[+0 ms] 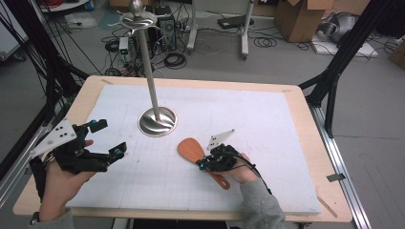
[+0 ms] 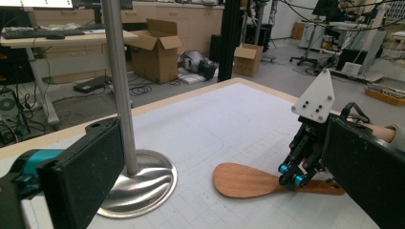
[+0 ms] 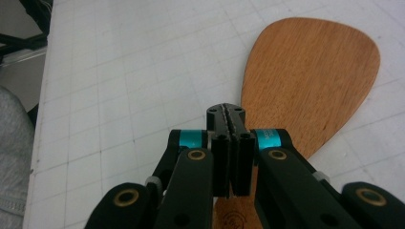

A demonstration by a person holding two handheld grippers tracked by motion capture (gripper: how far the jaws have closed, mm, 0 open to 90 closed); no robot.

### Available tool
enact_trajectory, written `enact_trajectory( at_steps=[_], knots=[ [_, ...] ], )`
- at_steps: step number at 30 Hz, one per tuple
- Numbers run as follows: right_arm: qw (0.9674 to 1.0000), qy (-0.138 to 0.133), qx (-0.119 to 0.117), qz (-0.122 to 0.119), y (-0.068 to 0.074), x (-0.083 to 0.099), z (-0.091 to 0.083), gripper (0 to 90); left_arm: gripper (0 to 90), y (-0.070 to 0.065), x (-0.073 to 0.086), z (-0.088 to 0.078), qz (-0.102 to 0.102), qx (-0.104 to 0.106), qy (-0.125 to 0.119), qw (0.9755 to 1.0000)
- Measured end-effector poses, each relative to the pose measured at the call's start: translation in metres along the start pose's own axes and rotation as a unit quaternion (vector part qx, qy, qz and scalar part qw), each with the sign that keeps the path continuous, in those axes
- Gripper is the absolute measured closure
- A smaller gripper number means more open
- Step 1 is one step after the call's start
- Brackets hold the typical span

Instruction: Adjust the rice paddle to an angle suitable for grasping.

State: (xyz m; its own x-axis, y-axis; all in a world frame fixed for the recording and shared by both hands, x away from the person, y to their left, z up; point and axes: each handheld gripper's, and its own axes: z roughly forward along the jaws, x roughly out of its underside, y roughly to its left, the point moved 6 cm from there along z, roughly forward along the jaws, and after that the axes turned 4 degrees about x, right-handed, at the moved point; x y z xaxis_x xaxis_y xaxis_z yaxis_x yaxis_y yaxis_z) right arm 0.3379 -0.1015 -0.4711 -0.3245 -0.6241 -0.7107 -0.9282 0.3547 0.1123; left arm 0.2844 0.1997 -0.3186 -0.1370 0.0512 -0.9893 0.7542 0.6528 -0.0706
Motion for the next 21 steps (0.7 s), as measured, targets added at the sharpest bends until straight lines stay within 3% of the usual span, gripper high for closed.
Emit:
enact_trajectory(
  at_steps=[8,12,21],
  knots=[
    [0.9998,0.018,-0.011,-0.007,0.003,0.003,0.002,88.9,1.8,0.001,0.000,0.000,0.001,-0.002,-0.001,1.0000],
    [0.9992,0.039,-0.006,-0.005,0.001,0.008,0.005,89.0,1.8,0.002,0.000,-0.001,0.001,-0.003,-0.001,1.0000],
    [0.9991,0.039,0.001,0.012,-0.006,0.012,0.000,89.0,1.8,0.003,0.002,0.000,-0.002,-0.005,0.002,1.0000]
  ],
)
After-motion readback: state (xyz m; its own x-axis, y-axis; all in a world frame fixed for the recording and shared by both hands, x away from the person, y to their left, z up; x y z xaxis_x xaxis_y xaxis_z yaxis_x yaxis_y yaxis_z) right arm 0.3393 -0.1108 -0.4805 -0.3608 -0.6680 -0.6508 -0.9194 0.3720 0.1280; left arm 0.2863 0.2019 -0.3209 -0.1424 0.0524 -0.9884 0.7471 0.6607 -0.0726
